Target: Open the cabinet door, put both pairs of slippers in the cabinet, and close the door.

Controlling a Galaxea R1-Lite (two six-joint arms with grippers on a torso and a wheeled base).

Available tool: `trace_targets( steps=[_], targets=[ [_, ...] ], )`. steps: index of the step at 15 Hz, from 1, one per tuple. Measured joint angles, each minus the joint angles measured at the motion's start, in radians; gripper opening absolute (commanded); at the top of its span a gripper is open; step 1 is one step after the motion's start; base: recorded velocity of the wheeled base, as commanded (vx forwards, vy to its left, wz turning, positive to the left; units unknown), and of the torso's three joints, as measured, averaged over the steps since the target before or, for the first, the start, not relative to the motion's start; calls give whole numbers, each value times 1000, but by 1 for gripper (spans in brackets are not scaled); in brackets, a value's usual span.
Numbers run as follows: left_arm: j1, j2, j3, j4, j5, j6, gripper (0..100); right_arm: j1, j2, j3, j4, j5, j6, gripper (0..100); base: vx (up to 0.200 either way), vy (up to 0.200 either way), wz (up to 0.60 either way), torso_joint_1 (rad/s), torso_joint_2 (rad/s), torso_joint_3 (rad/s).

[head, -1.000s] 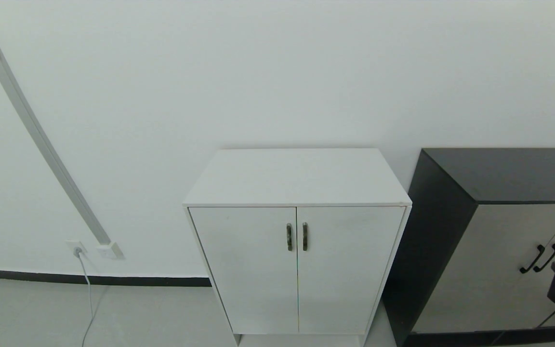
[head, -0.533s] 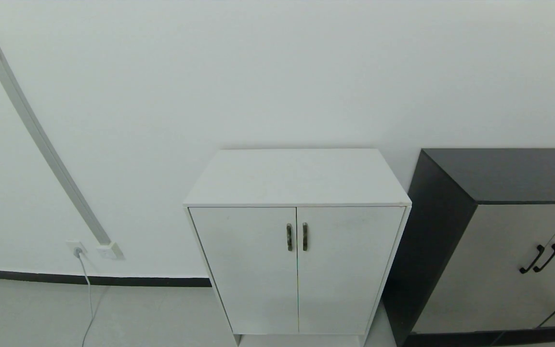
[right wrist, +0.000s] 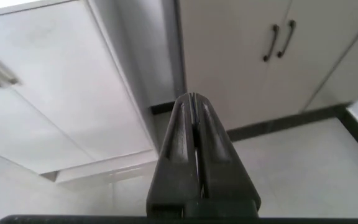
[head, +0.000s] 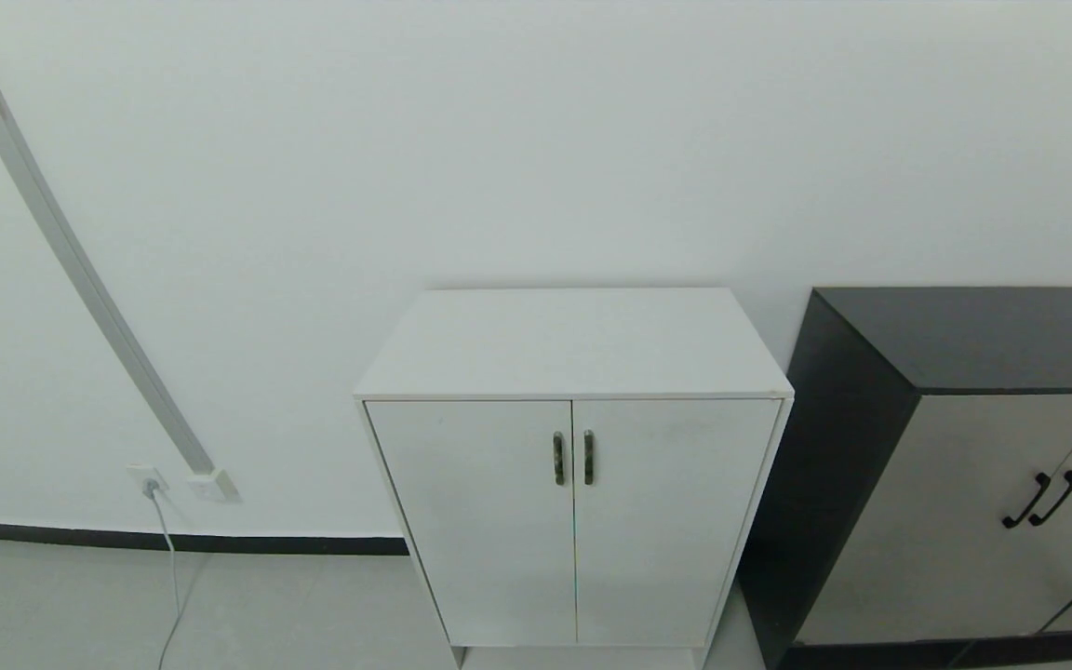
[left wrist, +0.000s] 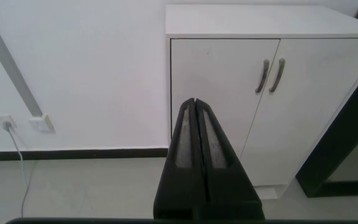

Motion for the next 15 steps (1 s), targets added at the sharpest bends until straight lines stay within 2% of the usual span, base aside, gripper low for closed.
trace_targets(
  steps=[4, 7, 10, 15],
  targets=[
    [0, 0, 0, 0, 0, 0, 0, 4, -150, -5, 125, 37, -9, 0, 0, 0, 0, 0, 0, 0],
    [0, 0, 0, 0, 0, 1, 0, 18, -197, -10, 132, 39, -22, 0, 0, 0, 0, 0, 0, 0],
    [0, 0, 0, 0, 0, 1, 0, 35, -238, -2, 141, 52, -91, 0, 0, 0, 0, 0, 0, 0],
    [-1, 0, 0, 0, 0, 1, 0, 44, -263, 0, 141, 95, -92, 0, 0, 0, 0, 0, 0, 0]
  ],
)
